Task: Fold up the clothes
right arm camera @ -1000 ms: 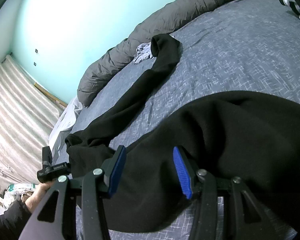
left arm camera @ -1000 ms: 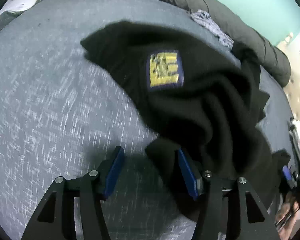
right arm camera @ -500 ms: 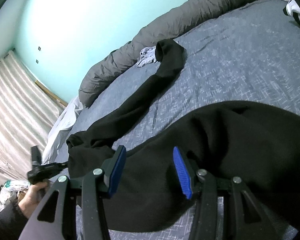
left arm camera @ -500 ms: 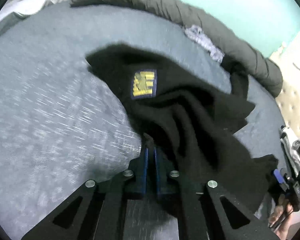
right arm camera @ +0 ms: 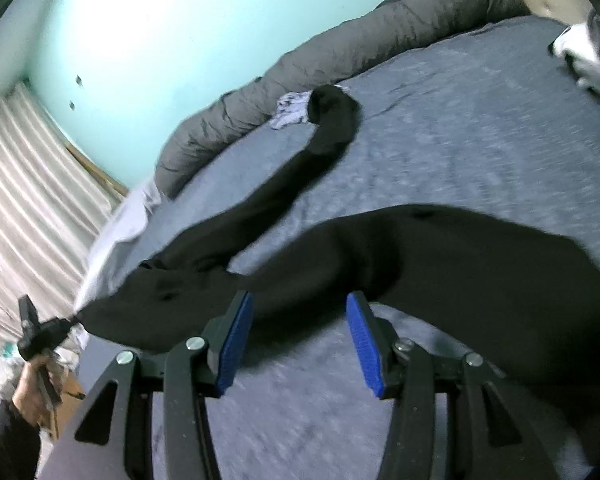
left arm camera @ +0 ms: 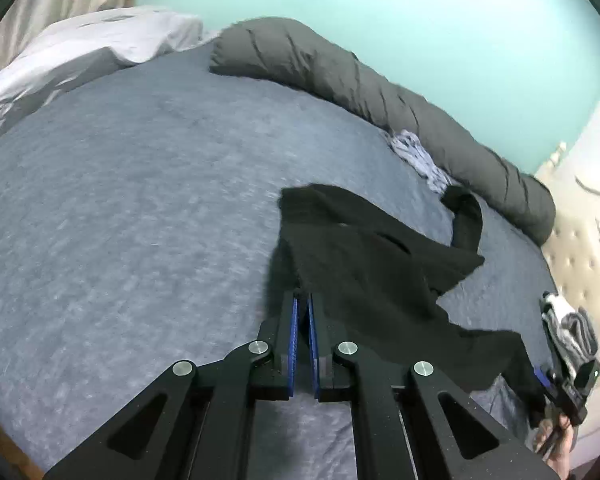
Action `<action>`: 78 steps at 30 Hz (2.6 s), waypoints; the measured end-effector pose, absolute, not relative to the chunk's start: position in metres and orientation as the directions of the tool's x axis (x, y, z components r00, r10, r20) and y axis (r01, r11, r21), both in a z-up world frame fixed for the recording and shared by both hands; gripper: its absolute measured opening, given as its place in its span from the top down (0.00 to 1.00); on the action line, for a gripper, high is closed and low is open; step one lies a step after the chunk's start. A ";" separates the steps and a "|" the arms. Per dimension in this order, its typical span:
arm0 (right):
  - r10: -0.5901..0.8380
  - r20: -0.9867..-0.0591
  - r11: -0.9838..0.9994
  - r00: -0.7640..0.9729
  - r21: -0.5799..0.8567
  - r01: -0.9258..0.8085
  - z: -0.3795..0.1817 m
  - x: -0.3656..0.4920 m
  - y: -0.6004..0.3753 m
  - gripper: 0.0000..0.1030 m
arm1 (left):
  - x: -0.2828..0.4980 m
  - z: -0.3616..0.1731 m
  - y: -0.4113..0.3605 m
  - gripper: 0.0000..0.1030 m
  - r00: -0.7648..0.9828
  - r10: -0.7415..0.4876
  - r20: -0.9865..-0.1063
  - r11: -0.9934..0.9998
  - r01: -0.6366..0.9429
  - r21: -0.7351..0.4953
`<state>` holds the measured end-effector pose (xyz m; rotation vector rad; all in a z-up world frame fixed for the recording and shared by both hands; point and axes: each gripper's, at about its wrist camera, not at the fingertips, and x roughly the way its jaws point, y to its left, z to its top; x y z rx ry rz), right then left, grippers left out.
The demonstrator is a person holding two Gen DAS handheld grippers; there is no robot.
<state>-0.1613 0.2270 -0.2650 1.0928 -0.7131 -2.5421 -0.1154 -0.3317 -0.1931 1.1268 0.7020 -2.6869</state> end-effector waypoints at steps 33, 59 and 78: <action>-0.299 -0.784 -0.798 -0.543 0.518 -0.308 -0.325 -0.093 0.381 0.36 | -0.066 -0.277 -0.390 0.99 -0.635 0.078 -0.768 -0.798 0.422 -0.431; -0.088 -0.847 -0.943 -0.524 0.240 -0.230 -0.248 -0.083 0.432 0.86 | -0.055 -0.272 -0.407 1.00 -0.628 0.109 -0.770 -0.800 0.405 -0.443; -0.168 -0.798 -0.877 -0.579 0.389 -0.281 -0.280 -0.029 0.454 0.47 | -0.079 -0.298 -0.364 0.65 -0.577 0.204 -0.791 -0.813 0.350 -0.465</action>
